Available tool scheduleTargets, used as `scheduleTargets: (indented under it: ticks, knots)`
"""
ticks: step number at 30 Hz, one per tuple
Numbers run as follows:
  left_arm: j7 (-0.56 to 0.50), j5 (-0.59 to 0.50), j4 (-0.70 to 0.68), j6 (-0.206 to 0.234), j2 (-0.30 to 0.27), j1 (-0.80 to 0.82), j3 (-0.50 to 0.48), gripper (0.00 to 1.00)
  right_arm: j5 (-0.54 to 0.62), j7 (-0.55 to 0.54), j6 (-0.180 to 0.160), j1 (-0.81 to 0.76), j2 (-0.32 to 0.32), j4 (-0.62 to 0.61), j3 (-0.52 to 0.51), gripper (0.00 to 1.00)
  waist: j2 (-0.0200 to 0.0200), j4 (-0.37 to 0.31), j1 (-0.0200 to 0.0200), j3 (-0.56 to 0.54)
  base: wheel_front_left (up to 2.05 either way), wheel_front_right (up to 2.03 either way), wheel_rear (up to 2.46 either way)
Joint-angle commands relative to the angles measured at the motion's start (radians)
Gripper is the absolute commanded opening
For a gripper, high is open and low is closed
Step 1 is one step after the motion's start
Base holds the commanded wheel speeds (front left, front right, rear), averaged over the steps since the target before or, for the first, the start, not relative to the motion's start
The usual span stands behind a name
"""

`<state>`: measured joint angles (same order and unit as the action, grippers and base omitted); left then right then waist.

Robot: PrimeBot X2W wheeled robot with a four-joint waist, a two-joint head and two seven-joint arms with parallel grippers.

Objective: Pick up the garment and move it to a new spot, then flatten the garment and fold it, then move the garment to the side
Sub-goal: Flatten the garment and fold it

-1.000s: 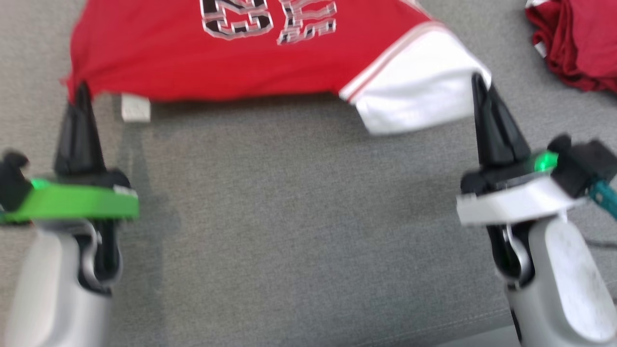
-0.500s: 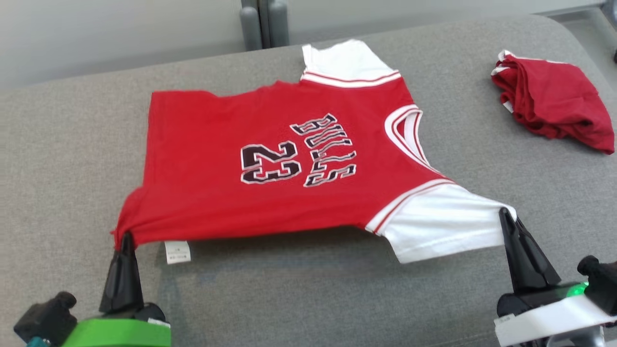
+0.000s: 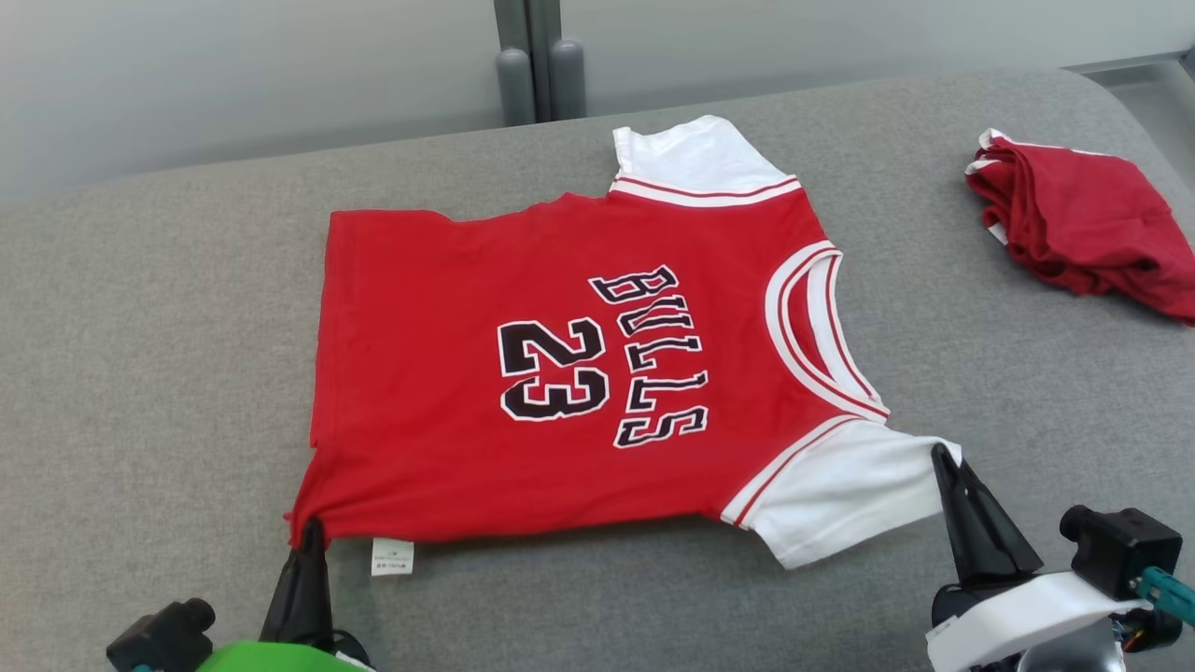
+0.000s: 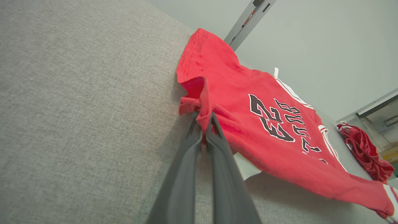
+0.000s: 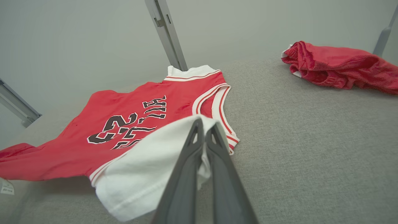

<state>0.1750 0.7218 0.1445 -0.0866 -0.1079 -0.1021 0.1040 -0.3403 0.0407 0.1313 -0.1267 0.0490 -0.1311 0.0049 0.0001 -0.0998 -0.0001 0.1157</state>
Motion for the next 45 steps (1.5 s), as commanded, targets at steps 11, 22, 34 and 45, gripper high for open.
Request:
scheduleTargets:
  ticks: [11,22,34,45]
  knots:
    - [-0.058,0.110,0.080,-0.024,0.032,0.132,0.043,0.00,-0.015,0.043,-0.001,0.157,0.003,0.168,-0.002,0.00,-0.0001,0.035,0.0001,0.021,0.00,0.00,0.00]
    - [-0.028,0.134,0.194,0.036,0.048,0.334,0.044,0.00,0.017,0.080,-0.001,0.506,0.003,0.461,0.004,0.00,-0.0001,0.034,0.0001,0.080,0.00,0.00,0.00]
    - [0.013,0.099,0.297,0.050,0.049,0.467,0.068,0.00,0.043,0.129,-0.001,0.806,0.004,0.863,0.049,0.00,-0.0001,0.052,0.0001,0.151,0.00,0.00,0.00]
    - [0.040,0.073,0.287,0.078,0.036,0.431,0.075,1.00,0.013,0.222,-0.001,0.891,0.003,0.998,0.075,1.00,-0.0001,0.048,0.0001,0.135,0.00,0.00,0.00]
